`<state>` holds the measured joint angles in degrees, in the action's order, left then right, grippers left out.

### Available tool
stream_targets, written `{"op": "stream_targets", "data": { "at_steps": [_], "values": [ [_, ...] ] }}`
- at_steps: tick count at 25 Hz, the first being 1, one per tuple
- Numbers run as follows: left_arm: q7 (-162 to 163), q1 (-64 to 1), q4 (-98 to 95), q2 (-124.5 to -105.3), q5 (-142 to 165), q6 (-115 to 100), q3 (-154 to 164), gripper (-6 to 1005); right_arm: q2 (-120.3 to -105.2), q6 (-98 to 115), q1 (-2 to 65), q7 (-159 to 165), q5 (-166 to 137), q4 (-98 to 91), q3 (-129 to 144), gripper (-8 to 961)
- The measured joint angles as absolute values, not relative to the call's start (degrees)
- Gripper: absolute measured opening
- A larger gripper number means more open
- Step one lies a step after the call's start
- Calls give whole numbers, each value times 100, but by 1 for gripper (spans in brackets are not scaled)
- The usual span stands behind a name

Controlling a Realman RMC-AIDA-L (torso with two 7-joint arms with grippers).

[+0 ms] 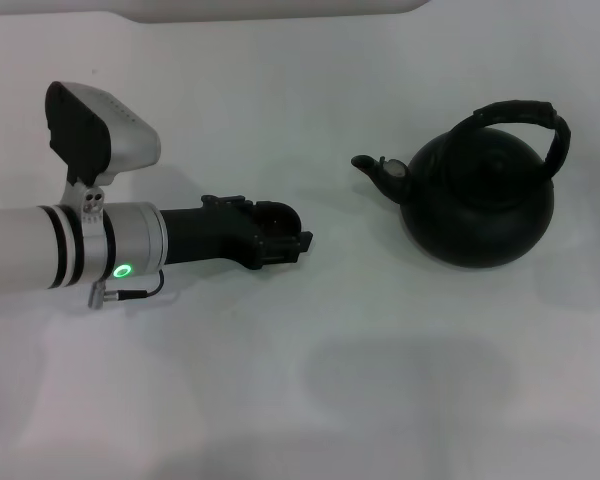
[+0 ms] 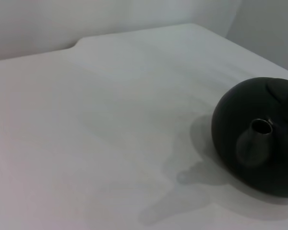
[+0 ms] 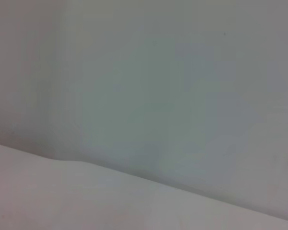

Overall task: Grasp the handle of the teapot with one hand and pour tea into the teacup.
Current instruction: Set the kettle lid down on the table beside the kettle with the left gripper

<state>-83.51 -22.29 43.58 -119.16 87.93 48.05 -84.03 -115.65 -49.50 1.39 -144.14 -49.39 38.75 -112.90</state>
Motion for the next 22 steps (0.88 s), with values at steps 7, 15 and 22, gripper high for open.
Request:
{"op": "stream_targets", "data": {
  "at_steps": [7,15,22],
  "values": [
    [-8357,-2250,4284,-11914,8815,4668,-8383,712,-11566,-4952,144,-14414,-4939,3867,-11294,616],
    [-8358,-2269,4248,-11919,8804,4590,-8328,711,-11566,-4957,157,-14414,-4939,3867,-11294,616],
    [-8421,-2475,3954,-11918,8736,4563,-8338,712,-11566,-4958,158,-14414,-4939,3867,-11294,616]
  ]
}}
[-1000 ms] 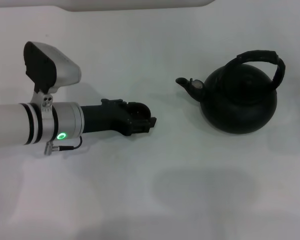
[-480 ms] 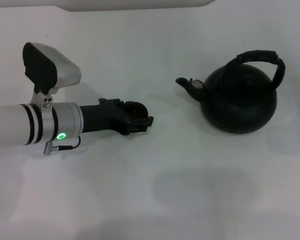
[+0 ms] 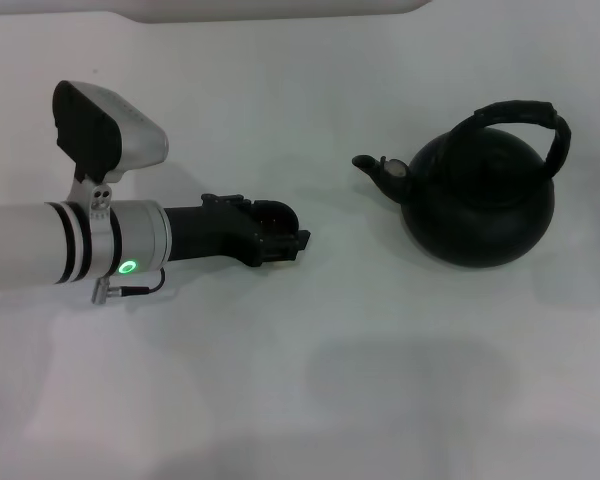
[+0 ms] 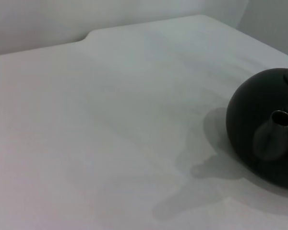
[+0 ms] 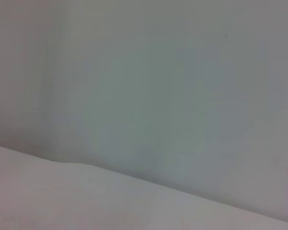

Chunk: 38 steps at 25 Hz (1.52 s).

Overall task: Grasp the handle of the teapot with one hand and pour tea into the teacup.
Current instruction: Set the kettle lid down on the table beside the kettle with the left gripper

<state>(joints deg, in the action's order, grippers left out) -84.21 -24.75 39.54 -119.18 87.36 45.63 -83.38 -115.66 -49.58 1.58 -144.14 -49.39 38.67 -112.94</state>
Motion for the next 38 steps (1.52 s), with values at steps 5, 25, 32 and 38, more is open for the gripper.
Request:
{"op": "stream_targets", "data": {
  "at_steps": [5,25,32,38],
  "values": [
    [-8473,-2481,3940,-11920,8732,4507,-8337,711,-11566,-4958,158,-14414,-4939,3867,-11294,616],
    [-8885,-2403,3972,-11911,8484,4454,-8323,710,-11560,-4917,158,-14414,-4939,3867,-11294,617],
    [-8897,-2373,4049,-11912,8463,4474,-8329,769,-11557,-4907,171,-14414,-4939,3865,-11294,617],
    [-8904,-2304,4191,-11915,8453,4495,-8332,838,-11551,-4903,221,-14414,-4939,3785,-11294,617]
  ]
}}
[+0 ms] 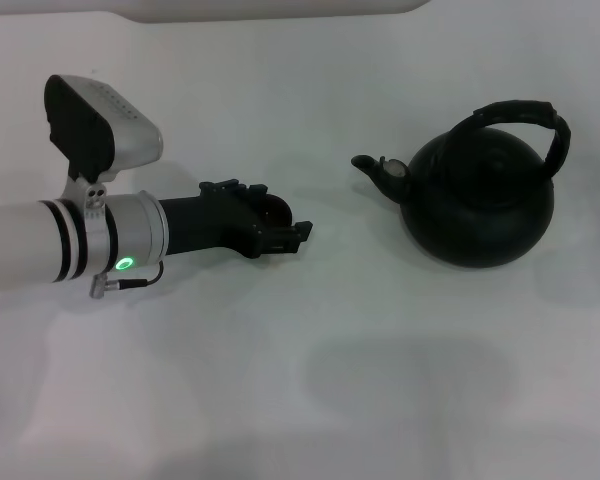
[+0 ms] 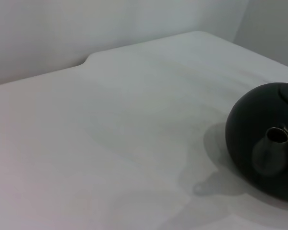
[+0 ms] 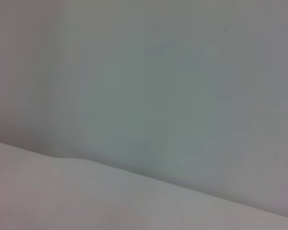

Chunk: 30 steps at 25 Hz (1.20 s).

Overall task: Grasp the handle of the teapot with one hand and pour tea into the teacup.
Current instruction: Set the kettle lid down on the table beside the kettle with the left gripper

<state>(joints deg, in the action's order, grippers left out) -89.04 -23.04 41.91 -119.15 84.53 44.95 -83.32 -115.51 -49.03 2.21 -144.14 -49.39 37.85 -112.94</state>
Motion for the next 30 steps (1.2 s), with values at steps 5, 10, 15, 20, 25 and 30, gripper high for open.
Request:
{"op": "stream_targets", "data": {
  "at_steps": [5,10,15,20,25,30],
  "values": [
    [-8883,-2303,4210,-11918,8447,4517,-8332,873,-11549,-4903,228,-14413,-4939,3779,-11294,617],
    [-8886,-2148,4494,-11908,8457,4570,-8332,872,-11548,-4904,229,-14414,-4939,3779,-11299,617],
    [-8898,-2019,4768,-11891,8488,4584,-8342,872,-11542,-4904,229,-14414,-4939,3781,-11303,617],
    [-8946,-1700,5244,-11880,8509,4592,-8375,873,-11540,-4904,223,-14414,-4916,3800,-11303,617],
    [-9253,-1150,5972,-11874,8481,4600,-8410,873,-11531,-4914,180,-14412,-4865,3822,-11303,617],
    [-10120,-392,6595,-11901,8019,4838,-8661,872,-11516,-4941,-86,-14245,-4907,4169,-11284,621]
  ]
}}
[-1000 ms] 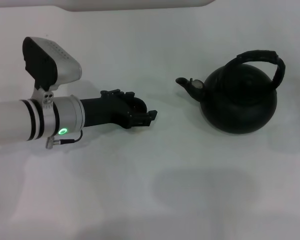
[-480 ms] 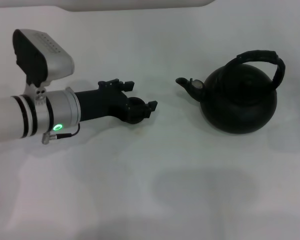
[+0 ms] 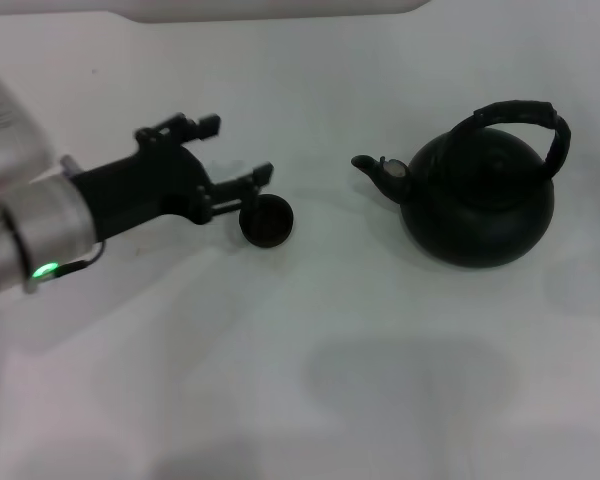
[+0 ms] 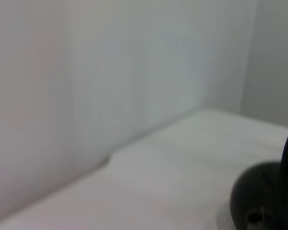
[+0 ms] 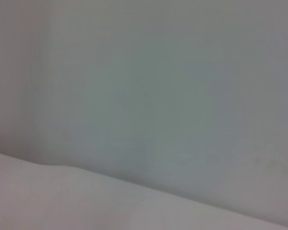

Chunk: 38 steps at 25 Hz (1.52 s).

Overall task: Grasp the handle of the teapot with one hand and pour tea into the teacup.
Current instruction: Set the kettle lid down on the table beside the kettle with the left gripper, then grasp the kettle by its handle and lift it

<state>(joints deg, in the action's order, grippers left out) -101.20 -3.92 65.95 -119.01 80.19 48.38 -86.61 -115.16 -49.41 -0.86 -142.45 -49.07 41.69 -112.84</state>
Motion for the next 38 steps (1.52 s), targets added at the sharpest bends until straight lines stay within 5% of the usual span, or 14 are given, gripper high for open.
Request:
{"op": "stream_targets", "data": {
  "at_steps": [10,29,38],
  "values": [
    [-14096,186,4773,-11918,4760,6950,-9441,873,-11536,-4892,-1037,-12275,-6549,6474,-11235,626],
    [-14655,207,3424,-11909,4103,7314,-9581,868,-11542,-3746,-2472,-11275,-8110,9066,-8979,619],
    [-14848,200,3253,-11909,4093,7370,-9589,866,-11538,-3321,-2644,-11133,-8368,9311,-8375,620]
  ]
}}
